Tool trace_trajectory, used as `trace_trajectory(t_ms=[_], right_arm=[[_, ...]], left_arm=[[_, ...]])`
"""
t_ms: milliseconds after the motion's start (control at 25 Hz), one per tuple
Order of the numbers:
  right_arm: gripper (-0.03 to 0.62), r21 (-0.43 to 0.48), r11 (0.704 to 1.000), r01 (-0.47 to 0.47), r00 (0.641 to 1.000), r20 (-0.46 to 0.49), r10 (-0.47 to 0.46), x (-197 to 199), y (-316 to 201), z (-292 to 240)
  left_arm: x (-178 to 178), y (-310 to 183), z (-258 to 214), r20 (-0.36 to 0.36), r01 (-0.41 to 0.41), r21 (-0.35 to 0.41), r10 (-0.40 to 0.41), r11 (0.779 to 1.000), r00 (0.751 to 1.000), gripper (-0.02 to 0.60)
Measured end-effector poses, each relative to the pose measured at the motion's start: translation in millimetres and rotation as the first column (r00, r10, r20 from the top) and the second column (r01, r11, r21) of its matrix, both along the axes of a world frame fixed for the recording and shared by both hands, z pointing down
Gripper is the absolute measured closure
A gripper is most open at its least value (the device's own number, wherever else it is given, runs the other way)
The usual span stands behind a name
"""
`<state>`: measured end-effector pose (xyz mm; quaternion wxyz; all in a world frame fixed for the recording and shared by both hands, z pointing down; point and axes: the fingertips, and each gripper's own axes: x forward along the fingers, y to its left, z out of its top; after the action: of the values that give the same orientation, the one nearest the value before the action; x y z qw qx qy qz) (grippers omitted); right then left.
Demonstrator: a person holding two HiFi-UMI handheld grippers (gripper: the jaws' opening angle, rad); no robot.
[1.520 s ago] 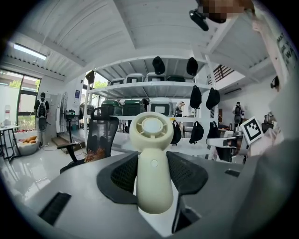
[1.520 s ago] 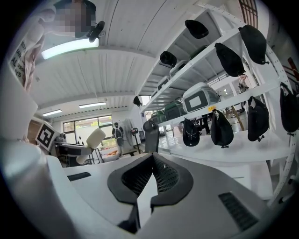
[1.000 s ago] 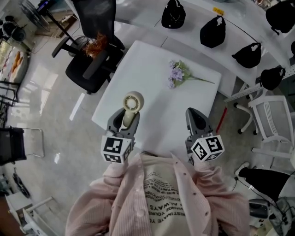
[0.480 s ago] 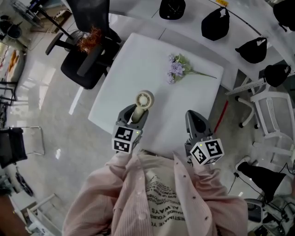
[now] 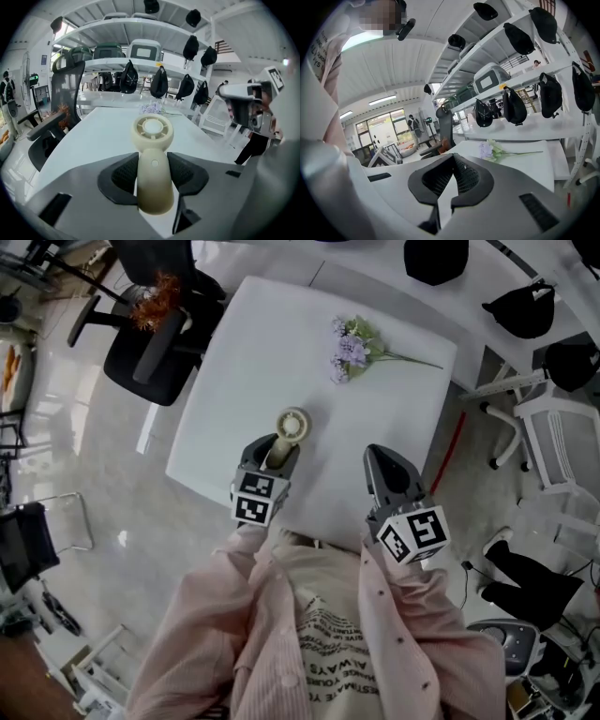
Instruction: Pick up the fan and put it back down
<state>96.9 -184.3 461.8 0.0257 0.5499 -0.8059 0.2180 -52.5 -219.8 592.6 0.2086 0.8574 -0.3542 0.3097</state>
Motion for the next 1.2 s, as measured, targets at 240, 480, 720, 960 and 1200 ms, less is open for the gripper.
trace_trajectory(t_ms=[240, 480, 720, 960, 1200], right_arm=[[0.595, -0.041, 0.999, -0.008, 1.0, -0.001, 0.008, -6, 4, 14], [0.595, -0.079, 0.996, -0.027, 1.0, -0.005, 0.027, 2, 13, 27], [0.594, -0.089, 0.995, -0.038, 0.999, -0.023, 0.036, 6, 16, 33], [0.595, -0.086, 0.995, -0.044, 0.999, -0.021, 0.042, 7, 15, 31], [0.595, -0.077, 0.996, -0.042, 0.999, -0.036, 0.04, 8, 16, 27]], left_arm=[[0, 0, 38, 0.039, -0.016, -0.058, 0.018, 0.998, 0.999, 0.396], [2, 2, 63, 0.084, -0.037, -0.099, 0.045, 0.994, 0.995, 0.396], [8, 5, 71, 0.093, -0.052, -0.122, 0.064, 0.991, 0.994, 0.396], [10, 7, 75, 0.121, -0.067, -0.133, 0.084, 0.989, 0.989, 0.396], [9, 9, 78, 0.178, -0.09, -0.143, 0.115, 0.986, 0.977, 0.394]])
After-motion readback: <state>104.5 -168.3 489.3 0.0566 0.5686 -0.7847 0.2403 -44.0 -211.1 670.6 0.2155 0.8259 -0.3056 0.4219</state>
